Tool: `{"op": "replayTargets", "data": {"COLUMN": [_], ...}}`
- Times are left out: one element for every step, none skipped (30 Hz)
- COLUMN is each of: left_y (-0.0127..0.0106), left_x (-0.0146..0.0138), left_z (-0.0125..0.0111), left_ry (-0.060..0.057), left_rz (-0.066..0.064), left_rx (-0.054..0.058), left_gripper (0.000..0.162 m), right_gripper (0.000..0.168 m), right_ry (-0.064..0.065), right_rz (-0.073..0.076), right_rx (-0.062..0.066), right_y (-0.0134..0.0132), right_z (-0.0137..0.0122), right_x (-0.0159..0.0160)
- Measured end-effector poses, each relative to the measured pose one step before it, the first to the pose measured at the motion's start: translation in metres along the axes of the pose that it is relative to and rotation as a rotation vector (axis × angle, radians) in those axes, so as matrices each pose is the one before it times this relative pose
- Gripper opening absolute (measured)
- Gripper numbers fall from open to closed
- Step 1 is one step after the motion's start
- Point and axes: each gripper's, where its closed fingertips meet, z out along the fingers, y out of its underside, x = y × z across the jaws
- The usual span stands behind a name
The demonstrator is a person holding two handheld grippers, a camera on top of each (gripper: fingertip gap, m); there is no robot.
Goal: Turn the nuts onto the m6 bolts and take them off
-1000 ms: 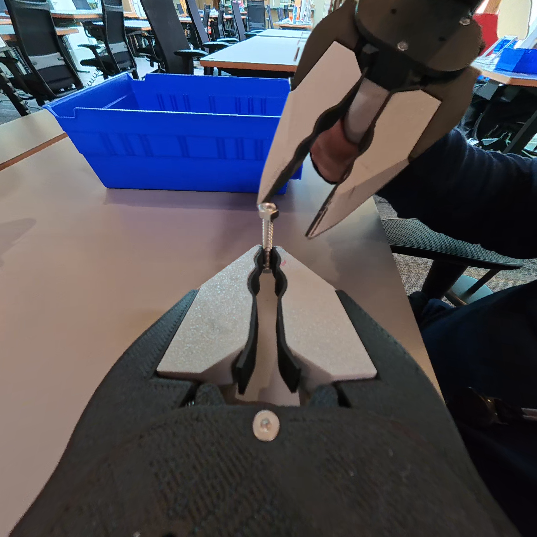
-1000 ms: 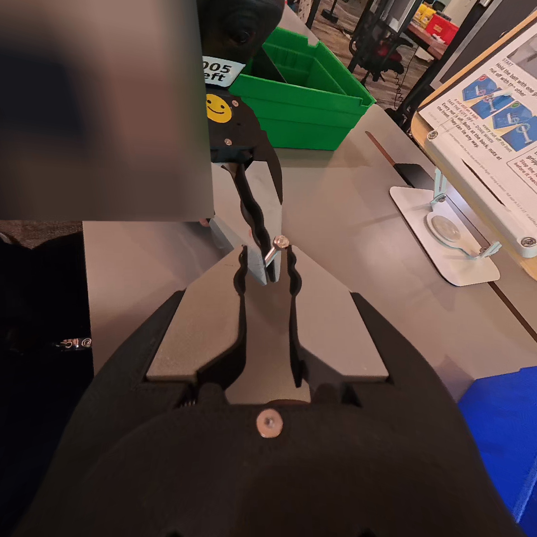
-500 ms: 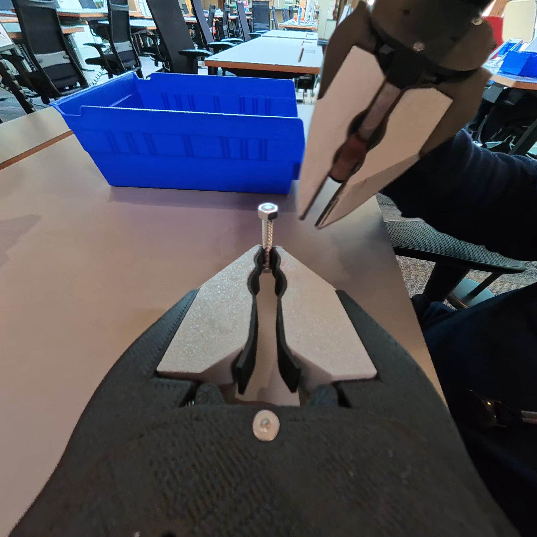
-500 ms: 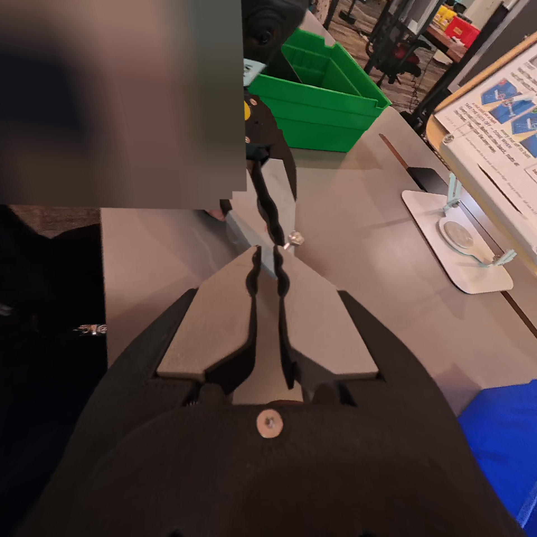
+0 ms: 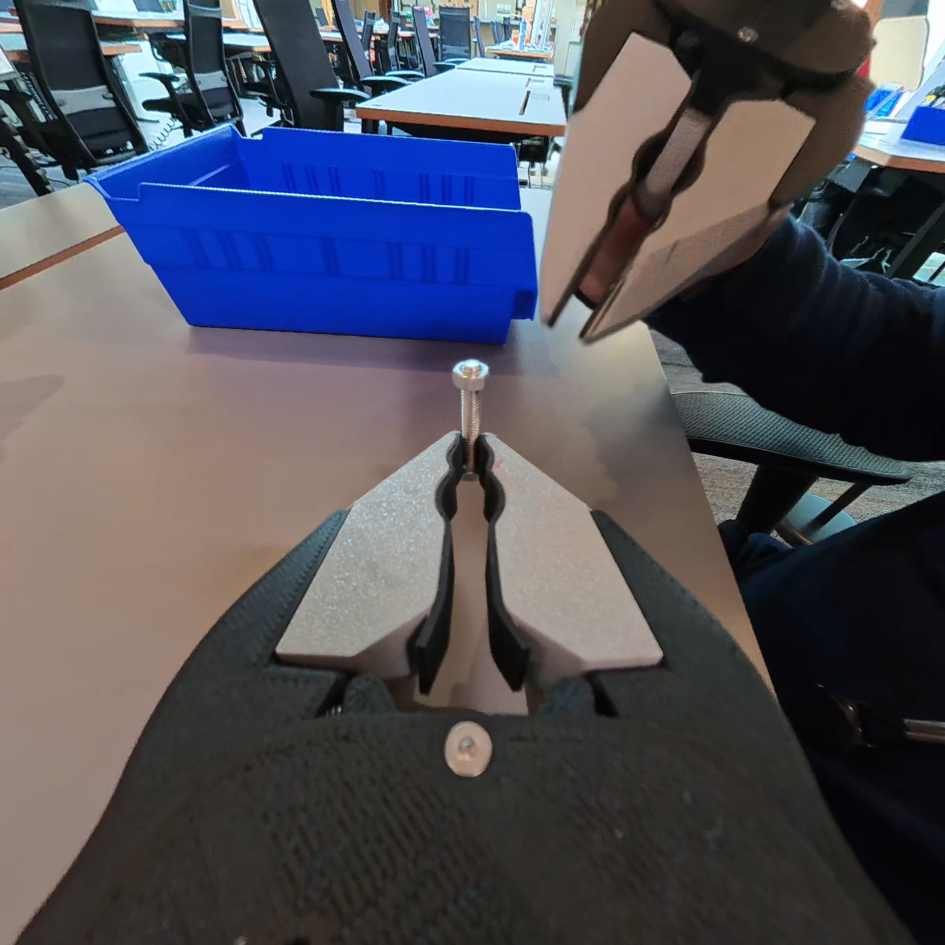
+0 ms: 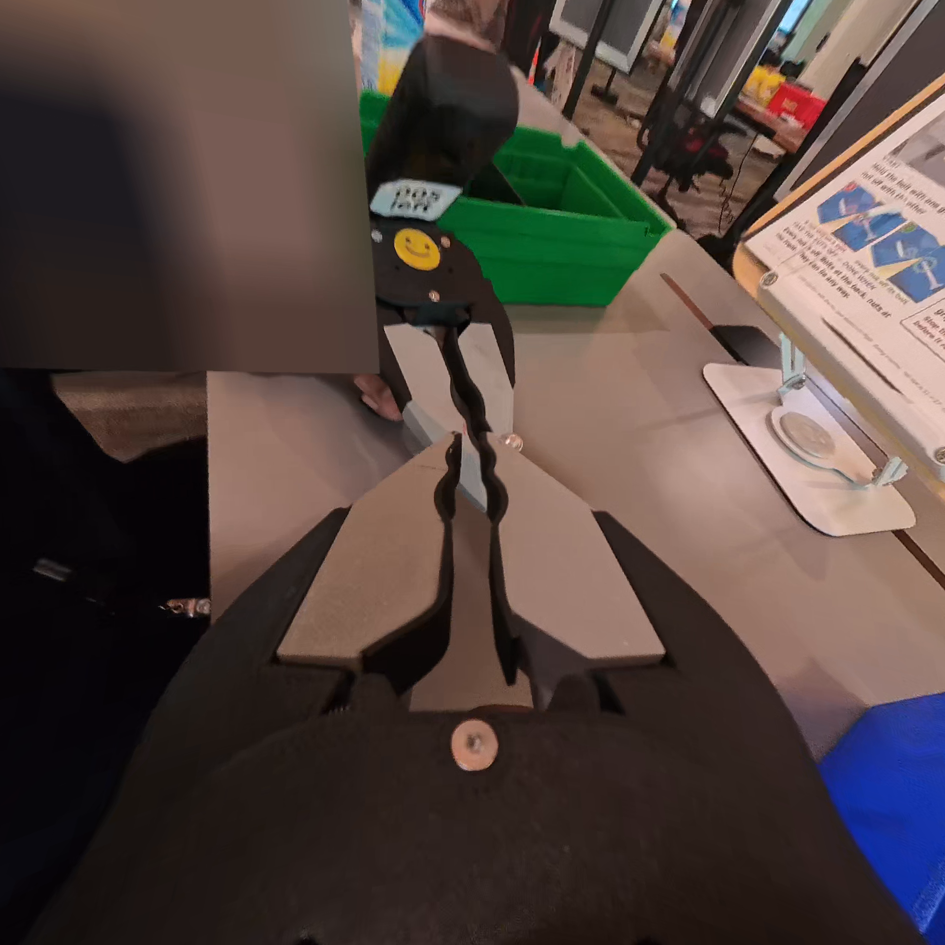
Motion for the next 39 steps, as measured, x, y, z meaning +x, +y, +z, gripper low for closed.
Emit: {"op": "replayTargets", "data": {"left_y": [0.00006, 0.00037, 0.00038, -0.00005, -0.00038, -0.00004, -0.00012, -0.00023, 0.00004, -0.00042, 0.00006, 0.00051, -0.00006, -0.00006, 0.00002, 0.00051, 0.00046, -0.0001, -0.00047, 0.00008, -0.00003, -0.00018, -0.00047, 0.00017, 0.00008, 0.00005, 0.00009, 0.00006, 0.00027, 0.00025, 0.00006, 0.0004, 0.00027, -0.00016, -0.0004, -0.00042, 0.0003, -0.00025, 0.00019], "left_x": [0.00056, 0.00057, 0.00046, 0.00035, 0.00007, -0.00039, -0.00042, -0.00113, -0.00109, -0.00079, -0.00236, -0.00149, -0.00018, 0.00026, 0.00062, 0.00076, 0.00091, 0.00091, 0.0009, -0.00015, -0.00078, -0.00144, -0.00035, -0.00154, -0.00258, -0.00052, 0.0005, 0.00092, 0.0013, 0.00207, 0.00212, 0.00088, -0.00036, -0.00062, -0.00104, -0.00147, -0.00144, -0.00279, -0.00324], "left_z": [0.00013, 0.00038, 0.00037, 0.00012, -0.00008, -0.00007, -0.00018, -0.00023, -0.00026, -0.00049, -0.00043, -0.00025, -0.00005, -0.00004, 0.00014, 0.00051, 0.0005, 0.00031, 0.00006, -0.00004, -0.00006, -0.00042, -0.0006, -0.00048, -0.00042, -0.0002, -0.00017, 0.00013, 0.00039, 0.00079, 0.0008, 0.00062, 0.00029, -0.00013, -0.00061, -0.00069, -0.0007, -0.00061, -0.0005], "left_ry": [0.0009, 0.0004, -0.0003, 0.0009, -0.0008, -0.0009, -0.0007, -0.0045, -0.0041, -0.0029, -0.0116, -0.0043, 0.0035, 0.0024, 0.0013, 0.0009, 0.0024, 0.0027, 0.0041, -0.0013, -0.0029, -0.0054, 0.0011, -0.009, -0.012, 0.0035, 0.0078, 0.0041, 0.0025, 0.0059, 0.0056, -0.0007, -0.0041, -0.0012, -0.0013, -0.0034, -0.0038, -0.0143, -0.0126], "left_rz": [0.0037, 0.0051, 0.0044, 0.0027, 0.0004, -0.002, -0.0027, -0.003, 0.0, 0.0007, -0.0037, -0.0046, -0.0055, 0.0002, 0.0045, 0.005, 0.0038, 0.0018, 0.001, -0.0004, -0.0036, -0.004, 0.0007, -0.0018, -0.0046, -0.0086, -0.0055, 0.0018, 0.0054, 0.0071, 0.008, 0.0071, 0.0016, -0.0043, -0.0066, -0.0046, -0.0006, -0.0041, -0.0095], "left_rx": [-0.0005, -0.0035, -0.0028, 0.0003, 0.0025, 0.0003, 0.0012, 0.0021, 0.0, 0.0036, 0.0001, -0.0032, 0.001, 0.0006, -0.0009, -0.0041, -0.0037, 0.0003, 0.003, -0.0006, 0.0002, 0.0021, 0.0041, -0.0005, -0.0002, 0.0002, 0.0, -0.0005, -0.0023, -0.003, -0.0014, -0.0032, -0.0028, 0.0014, 0.0043, 0.0036, -0.0005, 0.0021, -0.0005], "left_gripper": [0.003, 0.003, 0.003, 0.003, 0.003, 0.003, 0.003, 0.003, 0.003, 0.003, 0.003, 0.003, 0.003, 0.003, 0.003, 0.003, 0.003, 0.003, 0.003, 0.003, 0.003, 0.003, 0.003, 0.003, 0.003, 0.003, 0.003, 0.003, 0.003, 0.003, 0.003, 0.003, 0.003, 0.003, 0.003, 0.003, 0.003, 0.003, 0.003], "right_gripper": [0.008, 0.016, 0.022, 0.025, 0.027, 0.029, 0.031, 0.031, 0.03, 0.03, 0.023, 0.007, 0.005, 0.006, 0.012, 0.02, 0.028, 0.032, 0.032, 0.034, 0.034, 0.03, 0.032, 0.031, 0.004, 0.0, 0.001, 0.007, 0.015, 0.022, 0.027, 0.03, 0.034, 0.036, 0.037, 0.033, 0.034, 0.032, 0.01], "right_ry": [0.0059, 0.0171, 0.0223, 0.0117, -0.0052, -0.0116, -0.0159, -0.0192, -0.0117, 0.0014, -0.0127, -0.0305, -0.0107, 0.0075, 0.0197, 0.0203, 0.0152, 0.0101, 0.0042, -0.004, -0.0185, -0.0305, -0.0211, -0.0172, -0.048, -0.0312, 0.0084, 0.0263, 0.0326, 0.0318, 0.0203, 0.0029, -0.0091, -0.0129, -0.0197, -0.0236, -0.0123, -0.0132, -0.0498], "right_rz": [0.0154, 0.0096, 0.0023, 0.0003, 0.0032, 0.0059, 0.0048, 0.0016, -0.0006, -0.0017, -0.0024, 0.0012, 0.0095, 0.0115, 0.0092, 0.0105, 0.0157, 0.0167, 0.0109, 0.0039, 0.0025, 0.0057, 0.01, 0.007, 0.0006, 0.0099, 0.016, 0.0138, 0.0115, 0.0143, 0.0198, 0.0187, 0.0096, -0.0004, -0.0076, -0.0083, -0.0037, -0.0051, -0.0086], "right_rx": [0.0144, -0.003, -0.014, -0.017, -0.016, -0.016, -0.0149, -0.0085, 0.0016, 0.0024, 0.0074, 0.028, 0.0299, 0.0118, -0.0008, -0.0087, -0.0114, -0.0063, -0.0066, -0.007, 0.0015, 0.0103, 0.0064, -0.0031, 0.0121, 0.038, 0.0317, 0.0175, 0.007, -0.0032, -0.0119, -0.0128, -0.0096, -0.0092, -0.0051, -0.0011, -0.0011, -0.0016, 0.025], "right_y": [-0.00269, 0.00074, 0.00322, 0.00398, 0.00406, 0.00393, 0.00383, 0.00266, 0.00077, 0.00025, -0.00034, -0.00357, -0.00425, -0.00181, 0.00051, 0.00208, 0.00246, 0.0016, 0.00162, 0.00145, 0.0001, -0.00138, -0.00076, 0.00099, -0.00085, -0.00502, -0.00463, -0.00258, -0.00093, 0.00097, 0.00242, 0.00235, 0.00196, 0.00183, 0.00133, 0.00075, 0.00069, 0.00046, -0.0032], "right_z": [-0.00191, 0.00043, 0.00252, 0.00409, 0.00513, 0.00537, 0.00469, 0.00285, 0.00026, -0.00207, -0.00379, -0.00489, -0.00434, -0.00305, -0.00114, 0.0009, 0.00281, 0.00392, 0.00435, 0.00399, 0.00238, 0.00027, -0.00135, -0.00294, -0.00472, -0.00515, -0.00454, -0.00329, -0.00142, 0.00087, 0.00323, 0.00468, 0.00504, 0.0043, 0.0029, 0.00113, -0.00085, -0.00334, -0.00532], "right_x": [0.00276, 0.00505, 0.00565, 0.00322, -0.00014, -0.00171, -0.00287, -0.00401, -0.00326, -0.00123, -0.00296, -0.00561, -0.00189, 0.00202, 0.00484, 0.00574, 0.00506, 0.00373, 0.00206, 0.0001, -0.00296, -0.00528, -0.00393, -0.0029, -0.00775, -0.00542, 0.00151, 0.00544, 0.00717, 0.00784, 0.00604, 0.00258, -0.00035, -0.00215, -0.00412, -0.00513, -0.00355, -0.00336, -0.00951]}}
